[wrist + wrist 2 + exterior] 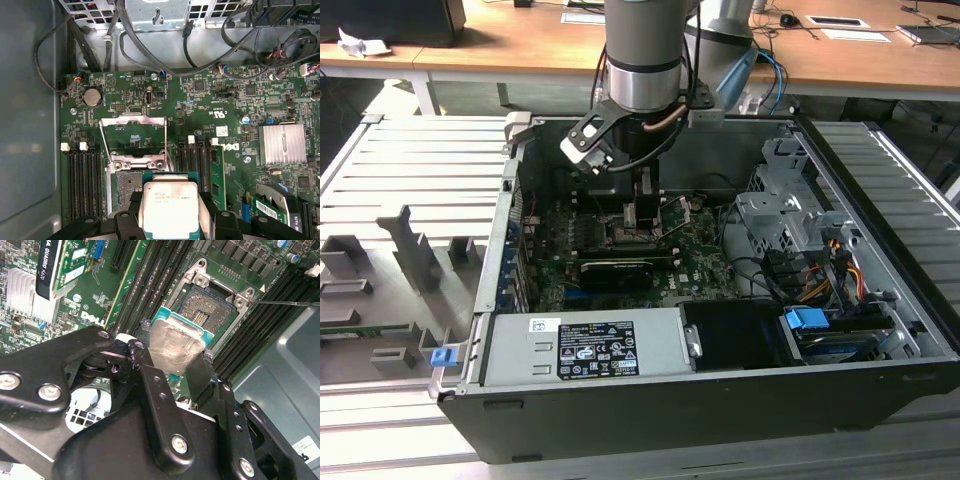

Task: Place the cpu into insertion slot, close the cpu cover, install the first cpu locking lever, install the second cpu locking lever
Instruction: 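Place the cpu into insertion slot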

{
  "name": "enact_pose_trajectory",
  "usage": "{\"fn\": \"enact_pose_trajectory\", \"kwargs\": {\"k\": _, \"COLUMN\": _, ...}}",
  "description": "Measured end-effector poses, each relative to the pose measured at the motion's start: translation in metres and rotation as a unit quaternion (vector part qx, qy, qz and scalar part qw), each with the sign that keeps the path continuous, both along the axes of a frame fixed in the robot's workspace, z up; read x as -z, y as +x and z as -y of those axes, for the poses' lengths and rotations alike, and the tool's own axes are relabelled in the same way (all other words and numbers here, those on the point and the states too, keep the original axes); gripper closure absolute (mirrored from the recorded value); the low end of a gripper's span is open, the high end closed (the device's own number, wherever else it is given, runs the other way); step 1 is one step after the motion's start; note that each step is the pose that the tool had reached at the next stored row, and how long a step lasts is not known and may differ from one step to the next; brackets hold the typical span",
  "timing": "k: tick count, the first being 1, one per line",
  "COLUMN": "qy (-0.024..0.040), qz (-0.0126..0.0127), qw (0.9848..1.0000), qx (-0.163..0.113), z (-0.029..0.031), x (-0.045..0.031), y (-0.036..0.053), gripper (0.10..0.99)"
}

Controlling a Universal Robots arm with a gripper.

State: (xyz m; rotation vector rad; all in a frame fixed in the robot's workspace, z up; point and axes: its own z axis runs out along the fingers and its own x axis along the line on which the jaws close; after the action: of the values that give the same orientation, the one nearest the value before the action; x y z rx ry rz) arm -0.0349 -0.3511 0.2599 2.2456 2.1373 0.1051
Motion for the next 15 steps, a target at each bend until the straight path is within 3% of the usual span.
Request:
{"fn": "enact_pose_trajectory", "kwargs": {"k": 10, "qy": 0.0002, "qz": 0.0, "qw": 1.0, "qx": 0.0, "z": -0.0002, "x": 0.003, "y": -0.0018, "gripper": 0.557}}
{"fn": "enact_pose_trajectory", "kwargs": {"k": 15, "qy": 0.0001, "qz": 0.0, "qw": 1.0, "qx": -0.003, "z": -0.0048, "x": 0.006, "y": -0.002, "gripper": 0.557}}
